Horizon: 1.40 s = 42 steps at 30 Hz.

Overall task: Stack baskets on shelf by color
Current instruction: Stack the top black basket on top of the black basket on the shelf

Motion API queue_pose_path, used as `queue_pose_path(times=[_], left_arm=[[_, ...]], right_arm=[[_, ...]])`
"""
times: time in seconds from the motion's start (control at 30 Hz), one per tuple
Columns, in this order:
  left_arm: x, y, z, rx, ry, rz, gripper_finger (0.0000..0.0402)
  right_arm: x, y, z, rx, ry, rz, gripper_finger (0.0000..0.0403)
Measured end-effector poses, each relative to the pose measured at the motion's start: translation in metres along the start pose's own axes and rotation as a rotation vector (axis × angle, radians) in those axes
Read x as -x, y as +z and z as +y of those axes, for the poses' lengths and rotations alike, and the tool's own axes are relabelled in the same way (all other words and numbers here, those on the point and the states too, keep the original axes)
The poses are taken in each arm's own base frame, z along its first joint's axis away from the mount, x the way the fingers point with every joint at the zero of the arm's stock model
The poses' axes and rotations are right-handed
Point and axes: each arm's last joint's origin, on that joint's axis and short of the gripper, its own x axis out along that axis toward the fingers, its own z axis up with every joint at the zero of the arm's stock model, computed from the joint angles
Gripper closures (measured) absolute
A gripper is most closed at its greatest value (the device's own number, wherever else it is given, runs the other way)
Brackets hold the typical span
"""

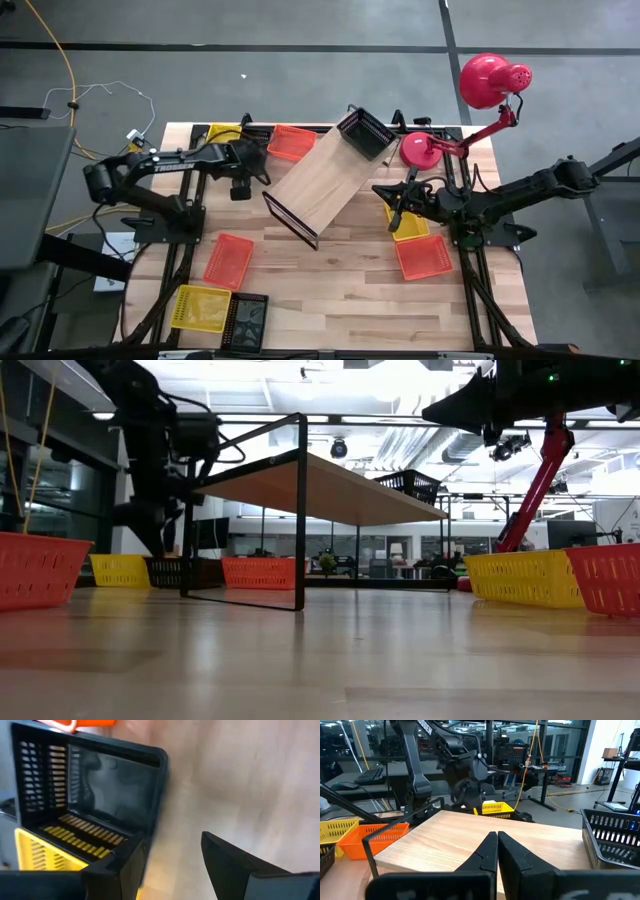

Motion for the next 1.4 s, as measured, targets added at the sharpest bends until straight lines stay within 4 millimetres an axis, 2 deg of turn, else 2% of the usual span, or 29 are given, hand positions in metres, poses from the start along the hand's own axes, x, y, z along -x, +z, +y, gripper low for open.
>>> queue_pose_path(times=[0.37, 0.53, 0.67, 0.77, 0.83, 0.9, 1.1, 1.27, 1.4], left_arm=[[-0.023, 0.011, 0.0, -0.154, 0.065, 0.065, 0.0218], [-0.034, 0.012, 0.003, -0.144, 0.097, 0.105, 0.022], [-0.038, 0.01, 0.005, -0.128, 0.109, 0.14, 0.0254], [-0.037, 0.008, 0.007, -0.116, 0.128, 0.159, 0.0314], [-0.035, 0.008, 0.007, -0.107, 0.127, 0.168, 0.0365], [-0.029, 0.008, 0.01, -0.078, 0.124, 0.175, 0.039], [-0.001, 0.01, 0.023, 0.001, 0.182, 0.188, 0.0398], [0.028, 0.008, 0.032, 0.082, 0.205, 0.108, 0.0399], [0.05, 0.004, 0.03, 0.105, 0.207, 0.009, 0.04]], right_arm=[[0.0, 0.0, 0.0, 0.0, 0.003, 0.0, 0.0403], [0.0, 0.0, 0.0, 0.0, 0.003, 0.0, 0.0403], [0.0, 0.0, 0.0, -0.003, 0.003, 0.0, 0.0403], [0.0, 0.0, 0.0, -0.002, 0.007, 0.0, 0.0403], [0.0, 0.0, 0.0, -0.002, 0.014, -0.001, 0.0403], [0.0, 0.0, 0.001, -0.002, 0.016, 0.0, 0.0403], [0.0, 0.0, 0.001, -0.002, 0.023, -0.001, 0.0403], [0.0, 0.001, 0.001, -0.006, 0.034, -0.007, 0.0403], [0.0, 0.001, 0.001, -0.006, 0.037, -0.007, 0.0403]])
